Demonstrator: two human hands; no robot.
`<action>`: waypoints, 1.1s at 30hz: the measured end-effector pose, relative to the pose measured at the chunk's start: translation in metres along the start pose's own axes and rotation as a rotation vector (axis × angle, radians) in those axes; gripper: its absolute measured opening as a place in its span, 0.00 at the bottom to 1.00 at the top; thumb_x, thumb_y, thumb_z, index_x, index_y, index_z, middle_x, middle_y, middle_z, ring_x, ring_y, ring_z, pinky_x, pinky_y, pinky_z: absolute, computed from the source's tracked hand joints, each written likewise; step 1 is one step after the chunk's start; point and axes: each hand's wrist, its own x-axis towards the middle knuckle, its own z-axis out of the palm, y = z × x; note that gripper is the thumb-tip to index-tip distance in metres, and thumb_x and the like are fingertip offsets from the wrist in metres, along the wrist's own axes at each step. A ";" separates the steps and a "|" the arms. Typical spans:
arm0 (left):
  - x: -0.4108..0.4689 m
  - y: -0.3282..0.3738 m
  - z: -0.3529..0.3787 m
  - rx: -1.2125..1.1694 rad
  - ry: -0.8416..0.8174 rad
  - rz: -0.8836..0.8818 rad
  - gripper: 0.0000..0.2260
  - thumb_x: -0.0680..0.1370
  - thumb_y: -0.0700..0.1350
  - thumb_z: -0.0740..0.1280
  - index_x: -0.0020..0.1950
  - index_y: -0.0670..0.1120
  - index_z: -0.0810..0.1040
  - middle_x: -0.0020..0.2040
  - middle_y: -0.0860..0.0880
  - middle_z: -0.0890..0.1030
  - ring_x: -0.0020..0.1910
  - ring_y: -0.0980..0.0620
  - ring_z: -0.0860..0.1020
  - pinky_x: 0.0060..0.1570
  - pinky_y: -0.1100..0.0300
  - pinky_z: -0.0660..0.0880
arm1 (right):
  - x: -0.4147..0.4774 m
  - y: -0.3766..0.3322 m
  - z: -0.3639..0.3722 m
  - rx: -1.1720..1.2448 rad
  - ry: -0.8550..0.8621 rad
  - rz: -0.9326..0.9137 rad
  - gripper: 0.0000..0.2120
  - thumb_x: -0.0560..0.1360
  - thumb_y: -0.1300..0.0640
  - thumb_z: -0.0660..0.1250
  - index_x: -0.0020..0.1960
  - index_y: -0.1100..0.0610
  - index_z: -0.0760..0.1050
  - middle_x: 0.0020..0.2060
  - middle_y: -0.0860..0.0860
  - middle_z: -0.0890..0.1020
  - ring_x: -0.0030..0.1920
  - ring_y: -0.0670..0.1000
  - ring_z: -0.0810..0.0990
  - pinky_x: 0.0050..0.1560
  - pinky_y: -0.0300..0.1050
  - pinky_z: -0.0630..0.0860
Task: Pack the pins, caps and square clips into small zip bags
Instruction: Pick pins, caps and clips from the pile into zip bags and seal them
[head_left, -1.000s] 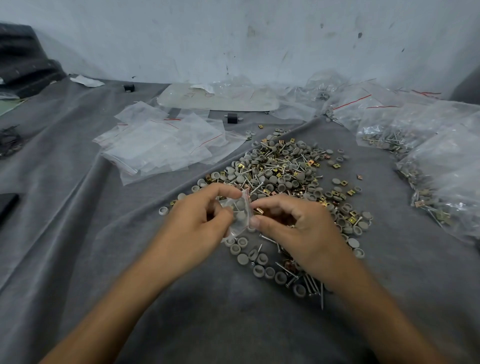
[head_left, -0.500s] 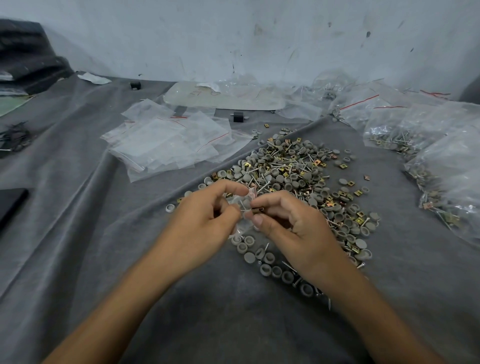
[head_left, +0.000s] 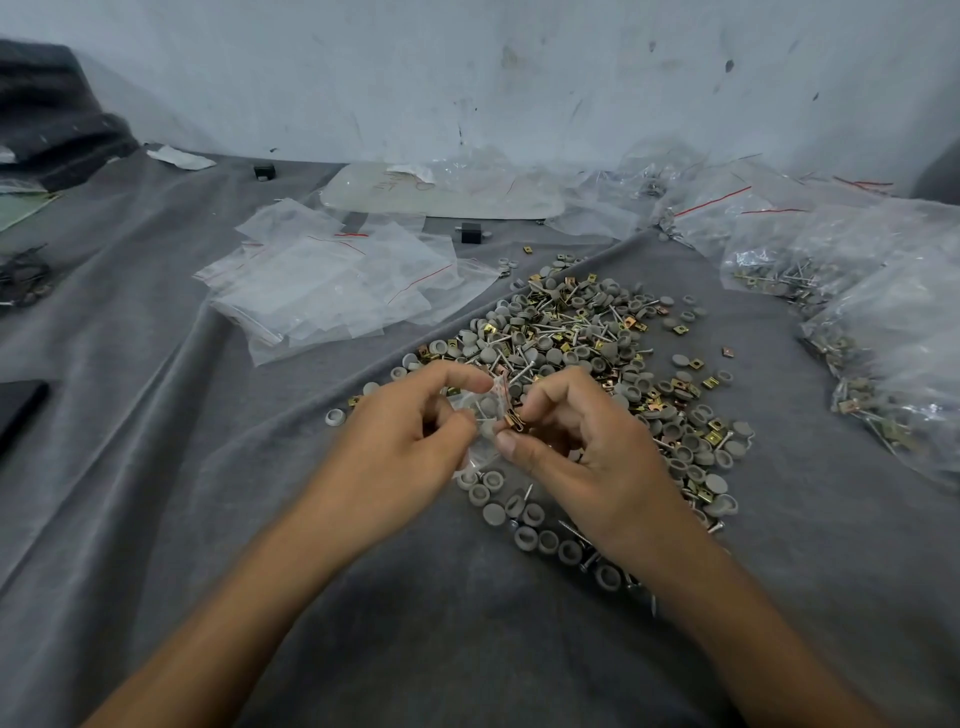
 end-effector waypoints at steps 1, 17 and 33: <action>0.000 0.000 0.000 0.002 0.002 -0.002 0.11 0.77 0.49 0.63 0.56 0.61 0.78 0.31 0.54 0.81 0.30 0.61 0.75 0.32 0.69 0.70 | 0.000 0.000 0.000 -0.009 0.008 -0.009 0.09 0.76 0.50 0.73 0.49 0.47 0.72 0.41 0.48 0.82 0.39 0.50 0.81 0.38 0.43 0.78; -0.002 0.003 -0.002 0.048 -0.001 0.010 0.12 0.81 0.42 0.65 0.57 0.60 0.79 0.31 0.53 0.81 0.29 0.61 0.75 0.31 0.68 0.70 | 0.000 0.000 0.002 -0.156 0.052 -0.042 0.07 0.76 0.52 0.74 0.52 0.50 0.79 0.44 0.43 0.79 0.45 0.50 0.79 0.43 0.35 0.73; -0.001 0.001 -0.008 -0.006 0.041 0.009 0.11 0.80 0.47 0.64 0.55 0.64 0.78 0.32 0.52 0.82 0.29 0.62 0.75 0.31 0.71 0.69 | -0.001 0.004 -0.005 -0.229 0.031 -0.005 0.08 0.78 0.61 0.68 0.51 0.48 0.77 0.42 0.42 0.81 0.42 0.46 0.81 0.40 0.40 0.77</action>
